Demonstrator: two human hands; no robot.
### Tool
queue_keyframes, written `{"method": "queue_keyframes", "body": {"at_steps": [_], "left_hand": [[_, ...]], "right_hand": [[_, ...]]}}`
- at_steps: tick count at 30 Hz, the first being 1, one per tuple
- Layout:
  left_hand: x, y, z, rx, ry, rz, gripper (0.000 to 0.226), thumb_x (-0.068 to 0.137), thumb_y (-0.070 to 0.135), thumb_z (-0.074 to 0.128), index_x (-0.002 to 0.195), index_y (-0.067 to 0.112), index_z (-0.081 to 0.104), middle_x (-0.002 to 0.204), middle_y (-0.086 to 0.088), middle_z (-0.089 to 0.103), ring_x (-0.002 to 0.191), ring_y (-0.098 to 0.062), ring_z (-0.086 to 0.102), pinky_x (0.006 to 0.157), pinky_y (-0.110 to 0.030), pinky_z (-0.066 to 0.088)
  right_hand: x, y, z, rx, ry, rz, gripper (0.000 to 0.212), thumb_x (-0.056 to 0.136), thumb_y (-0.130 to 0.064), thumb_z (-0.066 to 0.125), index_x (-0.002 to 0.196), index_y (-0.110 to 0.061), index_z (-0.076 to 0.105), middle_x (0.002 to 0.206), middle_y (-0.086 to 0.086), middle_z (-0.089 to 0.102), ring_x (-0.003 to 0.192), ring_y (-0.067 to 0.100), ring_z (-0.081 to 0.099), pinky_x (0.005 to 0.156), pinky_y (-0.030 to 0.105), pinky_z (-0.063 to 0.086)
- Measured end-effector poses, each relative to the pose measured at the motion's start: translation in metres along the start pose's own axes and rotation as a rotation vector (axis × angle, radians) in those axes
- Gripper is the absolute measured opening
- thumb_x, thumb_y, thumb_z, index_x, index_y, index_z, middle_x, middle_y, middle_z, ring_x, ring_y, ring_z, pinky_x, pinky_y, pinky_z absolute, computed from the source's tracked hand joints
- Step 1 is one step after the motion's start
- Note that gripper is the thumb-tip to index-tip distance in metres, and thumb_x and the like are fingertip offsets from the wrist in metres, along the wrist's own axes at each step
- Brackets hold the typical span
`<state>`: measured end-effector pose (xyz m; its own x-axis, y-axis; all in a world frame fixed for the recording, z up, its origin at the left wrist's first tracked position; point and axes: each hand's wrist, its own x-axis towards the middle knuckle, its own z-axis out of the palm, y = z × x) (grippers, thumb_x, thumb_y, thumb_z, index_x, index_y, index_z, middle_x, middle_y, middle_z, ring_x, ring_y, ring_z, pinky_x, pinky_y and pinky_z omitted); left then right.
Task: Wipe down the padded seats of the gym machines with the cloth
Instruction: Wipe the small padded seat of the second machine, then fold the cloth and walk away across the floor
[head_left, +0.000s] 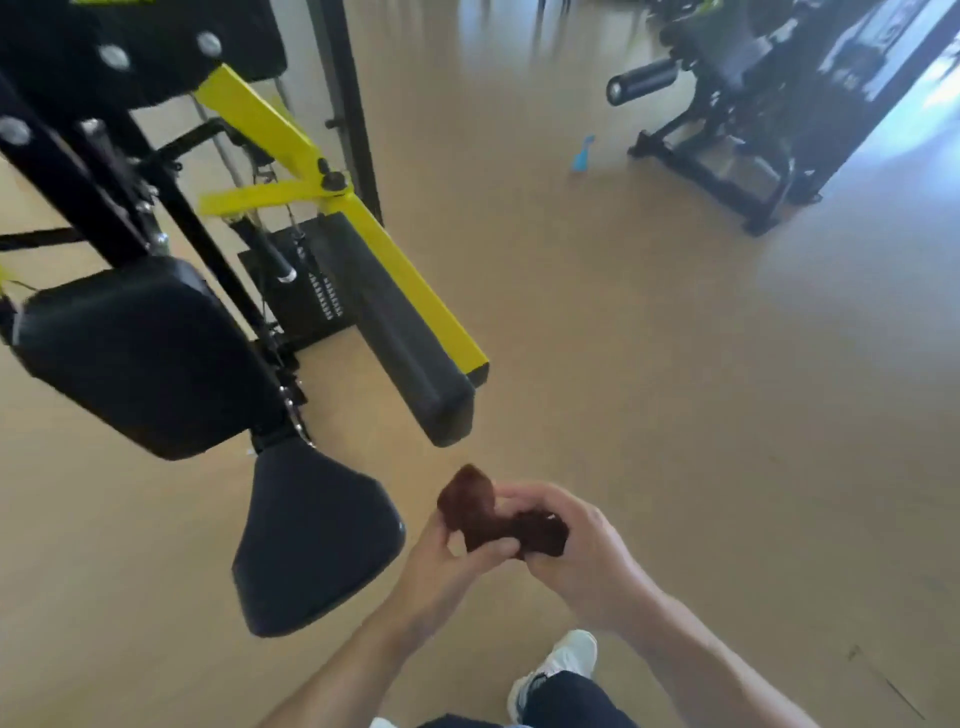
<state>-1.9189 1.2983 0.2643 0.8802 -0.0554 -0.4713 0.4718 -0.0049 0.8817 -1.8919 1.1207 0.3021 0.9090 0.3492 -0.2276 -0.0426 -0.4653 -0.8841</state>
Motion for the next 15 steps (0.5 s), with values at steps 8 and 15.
{"method": "queue_keyframes", "body": {"at_steps": [8,15], "left_hand": [[0.091,0.09,0.19,-0.05,-0.147,0.04,0.023,0.08,0.01,0.081,0.102,0.013,0.077,0.098,0.0,0.08,0.094,-0.012,0.075,0.076,-0.019,0.056],[0.157,0.13,0.294,-0.005,-0.291,0.038,0.033,0.078,0.014,0.083,0.11,0.011,0.077,0.108,-0.009,0.078,0.105,-0.023,0.073,0.09,-0.034,0.059]], "right_hand": [[-0.008,0.08,-0.201,0.07,0.246,0.193,0.105,0.064,-0.009,0.09,0.146,-0.051,0.038,0.134,-0.017,0.056,0.12,0.0,0.057,0.098,0.025,0.052],[-0.012,0.143,-0.317,0.556,0.072,0.383,0.05,0.082,-0.04,0.08,0.127,-0.022,0.067,0.118,0.002,0.075,0.115,0.018,0.068,0.105,0.036,0.048]]}}
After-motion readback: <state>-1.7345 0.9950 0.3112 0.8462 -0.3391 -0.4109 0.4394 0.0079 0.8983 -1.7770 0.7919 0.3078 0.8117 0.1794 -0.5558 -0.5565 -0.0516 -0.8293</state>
